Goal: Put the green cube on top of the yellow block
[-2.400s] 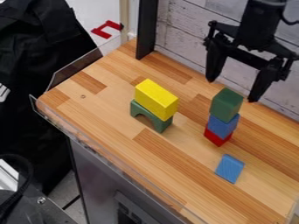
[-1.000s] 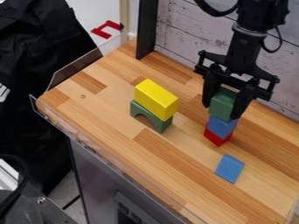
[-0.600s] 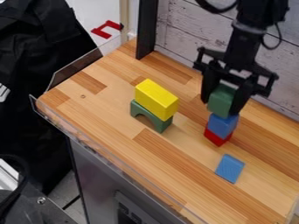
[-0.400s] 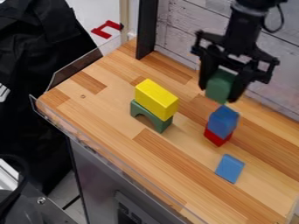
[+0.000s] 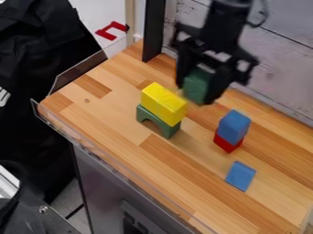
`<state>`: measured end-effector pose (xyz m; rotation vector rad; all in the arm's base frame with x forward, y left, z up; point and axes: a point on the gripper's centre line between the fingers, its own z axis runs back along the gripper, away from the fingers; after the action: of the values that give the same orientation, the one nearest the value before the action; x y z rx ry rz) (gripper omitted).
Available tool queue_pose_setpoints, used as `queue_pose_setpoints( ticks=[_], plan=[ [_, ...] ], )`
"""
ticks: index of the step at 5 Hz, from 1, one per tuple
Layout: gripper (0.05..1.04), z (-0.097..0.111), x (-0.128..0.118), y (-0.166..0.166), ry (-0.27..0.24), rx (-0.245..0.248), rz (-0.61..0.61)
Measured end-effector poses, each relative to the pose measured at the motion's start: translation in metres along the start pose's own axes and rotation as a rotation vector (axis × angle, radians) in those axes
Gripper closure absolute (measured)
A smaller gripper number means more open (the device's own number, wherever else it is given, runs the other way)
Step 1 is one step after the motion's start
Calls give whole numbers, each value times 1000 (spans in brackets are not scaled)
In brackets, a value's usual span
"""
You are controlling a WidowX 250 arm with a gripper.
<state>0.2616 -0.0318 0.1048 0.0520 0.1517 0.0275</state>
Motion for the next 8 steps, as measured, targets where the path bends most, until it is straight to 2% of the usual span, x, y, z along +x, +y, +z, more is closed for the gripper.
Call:
queue_pose_setpoints(
  ticks=[1, 2, 3, 4, 5, 6, 7, 8],
  plan=[
    [492, -13, -10, 26, 9, -49, 66],
    [492, -27, -11, 52, -19, -91, 128],
    [492, -26, -4, 60, -57, -105, 134],
    [492, -19, 5, 62, -70, -89, 122],
    [492, -8, 11, 54, -87, -52, 86],
    [492, -3, 13, 42, -92, -35, 33],
    [492, -10, 14, 35, -64, -41, 5],
    [492, -13, 16, 33, -62, -51, -4]
  ],
)
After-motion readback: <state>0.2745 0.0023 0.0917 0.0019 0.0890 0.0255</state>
